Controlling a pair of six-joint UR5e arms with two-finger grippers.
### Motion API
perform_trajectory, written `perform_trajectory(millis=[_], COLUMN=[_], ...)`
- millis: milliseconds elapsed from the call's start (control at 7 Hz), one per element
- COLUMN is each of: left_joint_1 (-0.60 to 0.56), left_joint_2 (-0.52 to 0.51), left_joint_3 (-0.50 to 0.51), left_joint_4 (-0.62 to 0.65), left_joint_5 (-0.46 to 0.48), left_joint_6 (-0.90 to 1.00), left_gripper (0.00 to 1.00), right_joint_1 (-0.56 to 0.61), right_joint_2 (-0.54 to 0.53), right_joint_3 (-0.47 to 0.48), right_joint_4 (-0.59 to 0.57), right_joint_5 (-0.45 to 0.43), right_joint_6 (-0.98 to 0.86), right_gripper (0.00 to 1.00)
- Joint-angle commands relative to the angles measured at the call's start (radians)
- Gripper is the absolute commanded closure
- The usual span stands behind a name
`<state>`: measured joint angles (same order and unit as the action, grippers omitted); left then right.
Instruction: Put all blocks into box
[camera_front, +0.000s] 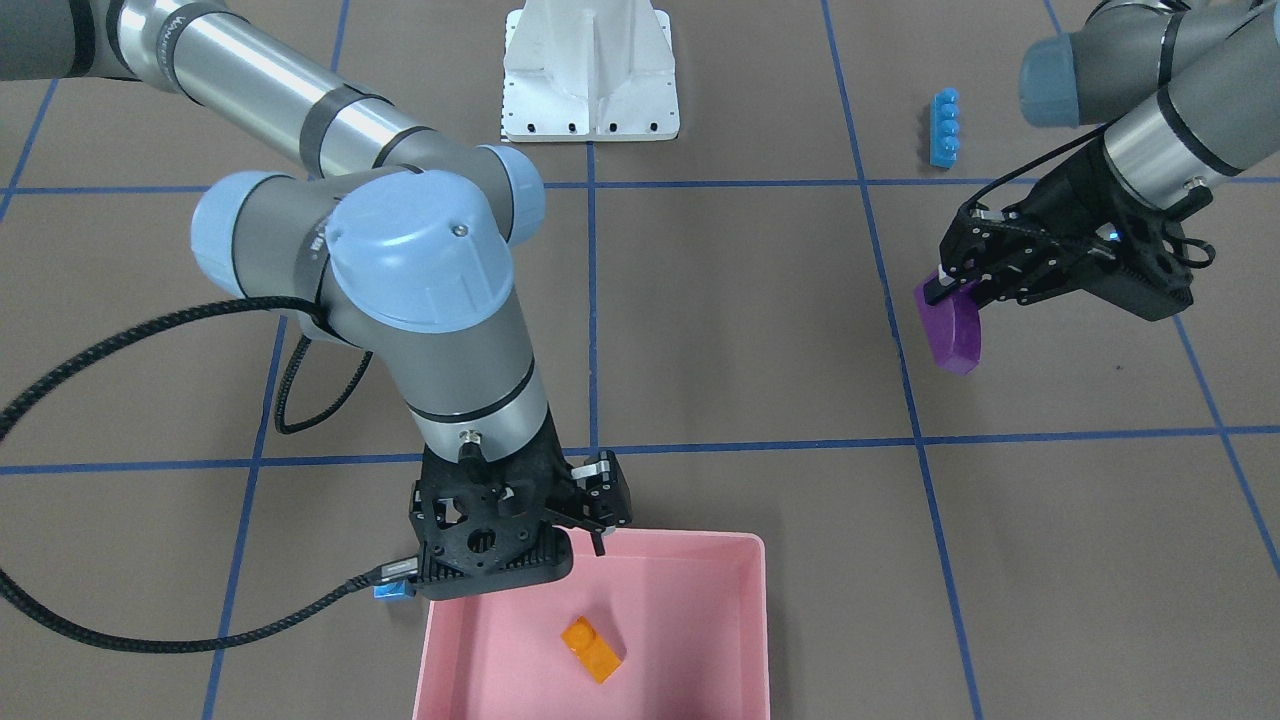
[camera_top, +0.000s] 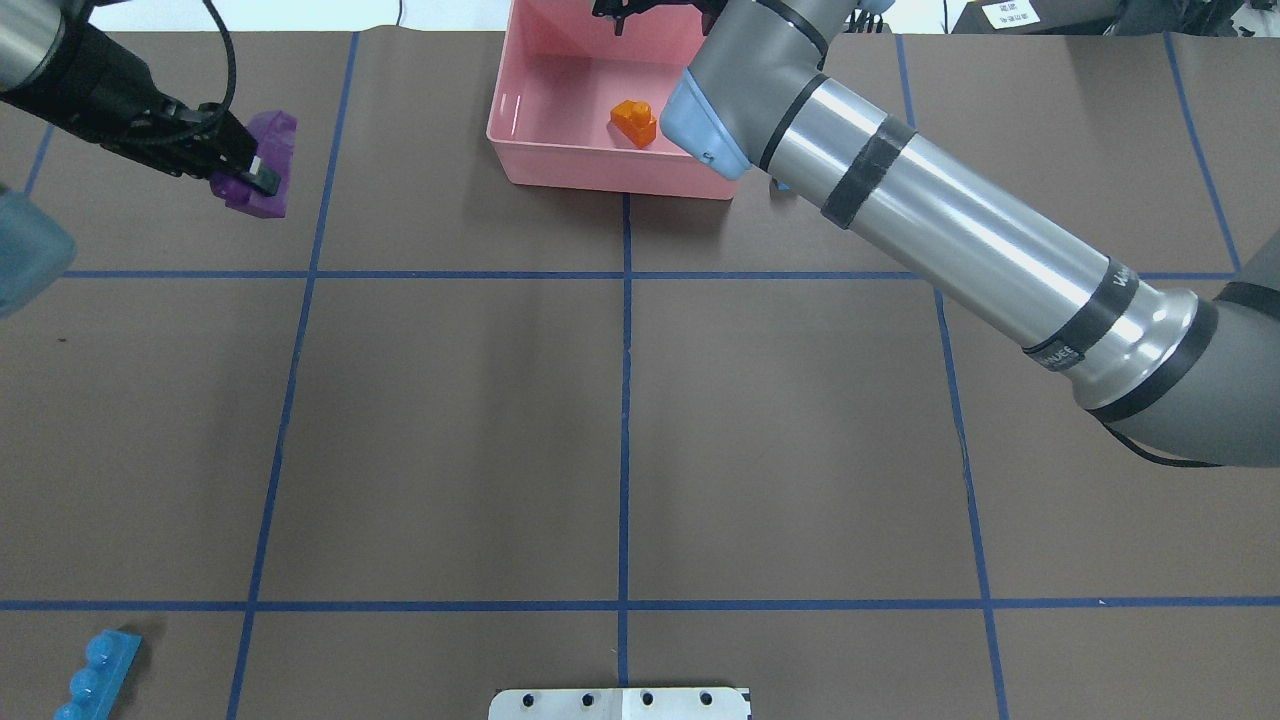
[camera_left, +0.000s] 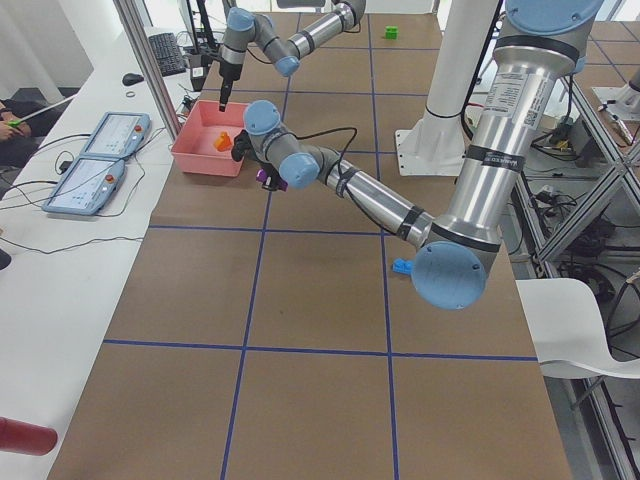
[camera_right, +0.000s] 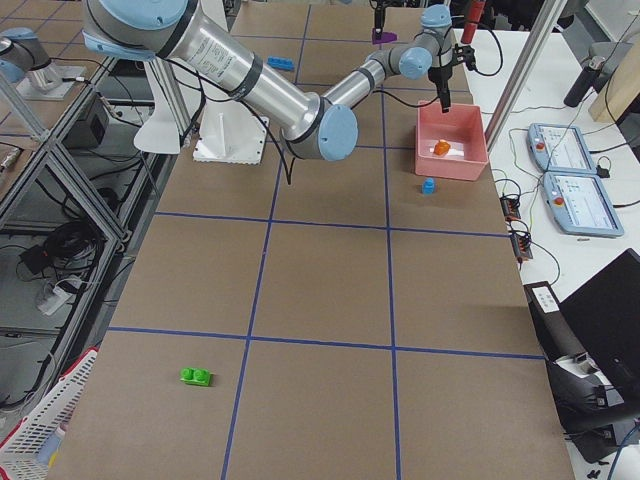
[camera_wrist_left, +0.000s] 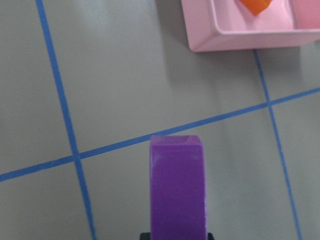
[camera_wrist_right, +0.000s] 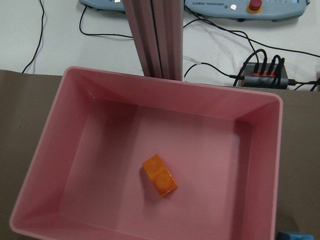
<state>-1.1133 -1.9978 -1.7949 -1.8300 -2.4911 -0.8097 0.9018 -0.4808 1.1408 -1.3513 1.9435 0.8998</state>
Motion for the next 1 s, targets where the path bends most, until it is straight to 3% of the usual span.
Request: perform_trajectory(millis=[0,286,429,571,714,857], left_joint_1=[0.001,0.003,0.024,0.074,0.134,0.186], left_joint_2=[-0.119,-0.228,-0.327,-0.436,-0.552,-0.606], left_joint_3=[0.076,0.292,0.405,0.514,0.634,0.725], left_joint_4=[-0.036,-0.301,-0.366,-0.370,-0.373,-0.420], left_joint_5=[0.046,0.075,0.188,0.269,0.372,0.481], left_joint_6=[-0.104,-0.256,-0.269,-0.293,-0.327,-0.345], left_gripper=[1.00,1.00,1.00,1.00,1.00,1.00], right_joint_1=[0.057,0.101,0.115,0.115,0.115,0.114], right_joint_2=[-0.140,-0.208,-0.250,-0.316,-0.373,-0.377], right_joint_3=[0.158,0.204,0.238,0.244,0.231,0.205], right_joint_4=[-0.032,-0.022,0.004,0.108,0.227,0.263], right_joint_5=[0.041,0.089,0.091,0.091,0.089,0.089], right_joint_6=[-0.120,-0.217,-0.276,-0.274,-0.272,-0.271], right_gripper=[0.00,0.00,0.00,0.00,0.00,0.00])
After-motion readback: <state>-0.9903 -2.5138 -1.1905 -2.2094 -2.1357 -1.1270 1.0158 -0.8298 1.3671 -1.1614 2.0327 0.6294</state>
